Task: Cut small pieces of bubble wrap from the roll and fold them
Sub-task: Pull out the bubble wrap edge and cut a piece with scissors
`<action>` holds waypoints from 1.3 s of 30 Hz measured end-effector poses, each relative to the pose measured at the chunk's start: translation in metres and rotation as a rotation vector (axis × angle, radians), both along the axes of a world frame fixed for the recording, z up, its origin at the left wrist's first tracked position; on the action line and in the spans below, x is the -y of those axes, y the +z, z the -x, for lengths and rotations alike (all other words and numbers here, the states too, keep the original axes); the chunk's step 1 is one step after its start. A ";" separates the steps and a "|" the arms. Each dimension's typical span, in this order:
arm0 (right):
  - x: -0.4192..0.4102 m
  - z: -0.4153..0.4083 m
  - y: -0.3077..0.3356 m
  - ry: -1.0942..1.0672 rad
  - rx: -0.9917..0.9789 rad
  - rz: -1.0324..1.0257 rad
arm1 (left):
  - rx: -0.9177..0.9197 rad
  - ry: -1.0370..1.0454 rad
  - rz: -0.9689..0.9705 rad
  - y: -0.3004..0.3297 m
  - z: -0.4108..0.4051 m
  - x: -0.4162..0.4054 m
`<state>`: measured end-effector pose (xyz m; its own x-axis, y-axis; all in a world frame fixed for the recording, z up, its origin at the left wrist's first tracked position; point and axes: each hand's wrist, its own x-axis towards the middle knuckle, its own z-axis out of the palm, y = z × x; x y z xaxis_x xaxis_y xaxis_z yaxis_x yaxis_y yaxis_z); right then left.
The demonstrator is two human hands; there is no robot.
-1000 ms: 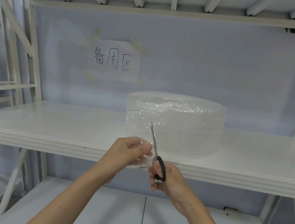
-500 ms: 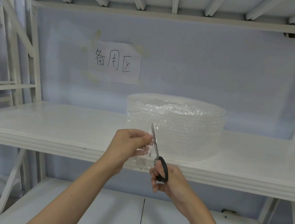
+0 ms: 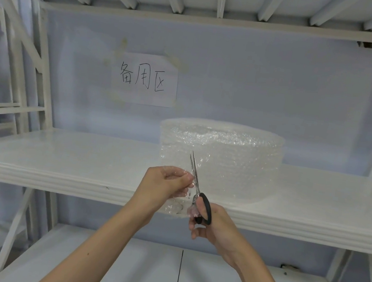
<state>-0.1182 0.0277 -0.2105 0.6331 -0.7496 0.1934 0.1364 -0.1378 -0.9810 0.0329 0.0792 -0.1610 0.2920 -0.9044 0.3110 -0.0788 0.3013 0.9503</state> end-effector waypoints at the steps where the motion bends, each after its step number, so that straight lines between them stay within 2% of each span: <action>1: 0.000 0.000 0.000 -0.008 0.008 0.002 | 0.001 -0.003 -0.004 0.000 -0.001 0.000; 39: 0.005 -0.006 0.015 -0.085 -0.041 0.064 | 0.076 -0.055 -0.053 -0.011 0.000 -0.003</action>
